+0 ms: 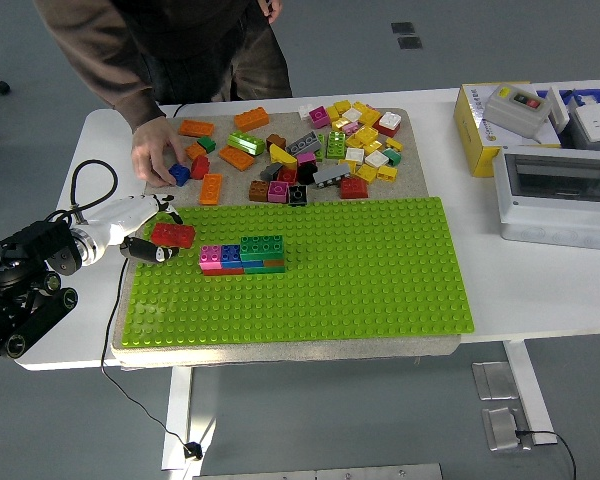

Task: Pick up the brick,pile it on top of brick,press brick,pick up the brick,pile it on top of brick,press brick

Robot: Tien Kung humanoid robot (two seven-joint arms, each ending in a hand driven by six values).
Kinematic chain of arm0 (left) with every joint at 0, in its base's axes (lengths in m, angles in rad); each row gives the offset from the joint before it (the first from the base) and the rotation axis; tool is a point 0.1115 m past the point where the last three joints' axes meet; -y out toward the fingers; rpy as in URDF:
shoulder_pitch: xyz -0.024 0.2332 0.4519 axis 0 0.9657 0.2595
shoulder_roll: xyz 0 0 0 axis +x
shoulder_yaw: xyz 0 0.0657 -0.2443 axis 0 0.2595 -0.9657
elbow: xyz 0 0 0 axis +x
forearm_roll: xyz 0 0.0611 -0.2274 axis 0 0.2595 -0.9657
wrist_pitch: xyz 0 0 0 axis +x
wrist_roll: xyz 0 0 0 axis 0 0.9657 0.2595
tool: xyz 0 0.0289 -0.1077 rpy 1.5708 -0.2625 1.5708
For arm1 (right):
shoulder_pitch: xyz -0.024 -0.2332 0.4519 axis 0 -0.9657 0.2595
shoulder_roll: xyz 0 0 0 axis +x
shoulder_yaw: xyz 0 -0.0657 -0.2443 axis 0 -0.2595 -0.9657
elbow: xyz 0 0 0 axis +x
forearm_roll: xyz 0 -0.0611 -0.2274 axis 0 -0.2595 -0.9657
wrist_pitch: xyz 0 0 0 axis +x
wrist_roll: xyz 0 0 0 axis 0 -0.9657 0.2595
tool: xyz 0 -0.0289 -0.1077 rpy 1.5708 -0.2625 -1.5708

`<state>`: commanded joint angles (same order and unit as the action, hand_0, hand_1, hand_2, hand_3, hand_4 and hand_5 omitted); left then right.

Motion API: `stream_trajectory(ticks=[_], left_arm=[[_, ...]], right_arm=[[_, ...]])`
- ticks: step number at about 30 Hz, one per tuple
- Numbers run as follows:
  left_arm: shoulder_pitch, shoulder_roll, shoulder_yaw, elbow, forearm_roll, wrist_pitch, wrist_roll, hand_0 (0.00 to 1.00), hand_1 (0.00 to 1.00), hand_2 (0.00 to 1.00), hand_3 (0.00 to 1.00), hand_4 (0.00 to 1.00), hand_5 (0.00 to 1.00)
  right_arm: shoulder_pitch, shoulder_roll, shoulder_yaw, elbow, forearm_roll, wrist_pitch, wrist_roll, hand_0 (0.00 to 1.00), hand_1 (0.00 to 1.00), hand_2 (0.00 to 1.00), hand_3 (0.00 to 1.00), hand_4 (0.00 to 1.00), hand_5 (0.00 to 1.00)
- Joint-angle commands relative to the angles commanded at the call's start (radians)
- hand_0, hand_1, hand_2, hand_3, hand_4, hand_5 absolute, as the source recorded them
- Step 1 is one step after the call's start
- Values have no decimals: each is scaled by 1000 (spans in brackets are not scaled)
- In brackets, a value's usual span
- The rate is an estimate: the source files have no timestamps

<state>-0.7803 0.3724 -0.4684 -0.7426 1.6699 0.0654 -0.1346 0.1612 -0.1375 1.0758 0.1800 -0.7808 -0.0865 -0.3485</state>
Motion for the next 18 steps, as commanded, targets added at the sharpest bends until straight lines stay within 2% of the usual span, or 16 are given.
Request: stream_trajectory(ticks=[3, 4, 9, 10, 15, 16, 18], left_arm=[[1, -1, 3, 6, -6, 2, -2, 998, 998, 998, 585, 555, 132], [1, -2, 4, 9, -8, 2, -3, 998, 998, 987, 556, 518, 128], [0, -6, 6, 15, -16, 9, -7, 998, 998, 987, 556, 518, 128], [0, -7, 6, 17, -17, 10, -7, 998, 998, 978, 521, 442, 121], [0, -7, 3, 21, -23, 9, -6, 998, 998, 978, 521, 442, 121], [1, -6, -1, 17, -23, 6, -4, 998, 998, 969, 516, 496, 112], [7, 0, -21, 0, -17, -6, 9, 998, 998, 969, 516, 496, 112]], right_arm=[[0, 0, -3, 0, 3, -1, 2, 702, 647, 602, 780, 599, 998], [0, 0, -3, 0, 4, -1, 3, 699, 646, 600, 780, 599, 998], [0, 0, -8, 0, 6, -1, 5, 699, 646, 600, 780, 599, 998], [0, 0, -9, 0, 7, -1, 6, 698, 646, 601, 779, 598, 998], [0, -1, -12, 0, 9, -1, 8, 698, 646, 601, 779, 598, 998], [0, -1, -13, 0, 8, -1, 8, 697, 645, 601, 778, 599, 998], [0, -2, -13, 0, 8, 0, 8, 697, 645, 601, 778, 599, 998]])
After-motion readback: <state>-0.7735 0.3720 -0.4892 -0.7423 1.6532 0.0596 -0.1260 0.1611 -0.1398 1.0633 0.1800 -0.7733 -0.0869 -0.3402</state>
